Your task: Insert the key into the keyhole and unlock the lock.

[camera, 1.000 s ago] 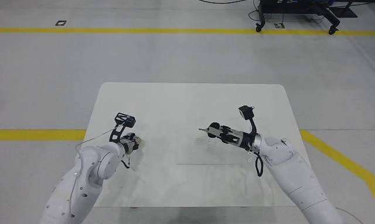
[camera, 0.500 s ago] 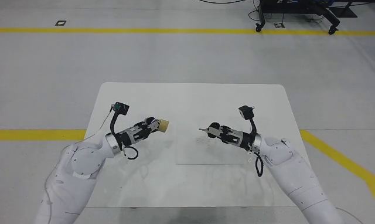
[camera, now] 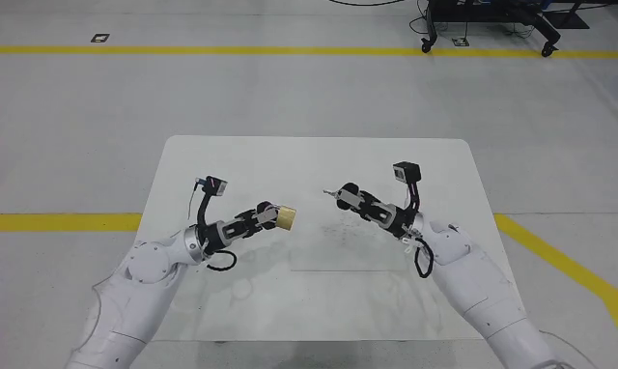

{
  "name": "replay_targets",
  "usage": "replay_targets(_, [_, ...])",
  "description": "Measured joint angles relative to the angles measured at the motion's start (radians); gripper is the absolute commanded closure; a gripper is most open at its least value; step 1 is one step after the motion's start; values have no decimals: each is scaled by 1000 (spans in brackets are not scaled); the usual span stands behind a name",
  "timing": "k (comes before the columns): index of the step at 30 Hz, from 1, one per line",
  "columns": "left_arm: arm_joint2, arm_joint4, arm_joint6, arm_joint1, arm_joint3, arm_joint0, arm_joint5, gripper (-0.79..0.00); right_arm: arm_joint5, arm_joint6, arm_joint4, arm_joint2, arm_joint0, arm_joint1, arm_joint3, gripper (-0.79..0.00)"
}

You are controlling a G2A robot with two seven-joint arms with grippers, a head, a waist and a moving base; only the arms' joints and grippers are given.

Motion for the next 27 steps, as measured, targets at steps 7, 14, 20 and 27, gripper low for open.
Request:
replay_targets(7, [0, -65, -107, 4, 49, -16, -23, 0, -32, 13, 83, -111, 116, -47, 139, 0])
replay_targets(14, [4, 56, -36, 4, 5, -30, 15, 0, -44, 105, 160, -205, 180, -84, 208, 0])
replay_targets(20, [1, 67, -18, 4, 1, -43, 49, 0, -61, 182, 195, -248, 202, -99, 236, 0])
replay_targets(27, [3, 60, -24, 4, 5, -67, 74, 0, -70, 172, 173, -256, 199, -87, 207, 0])
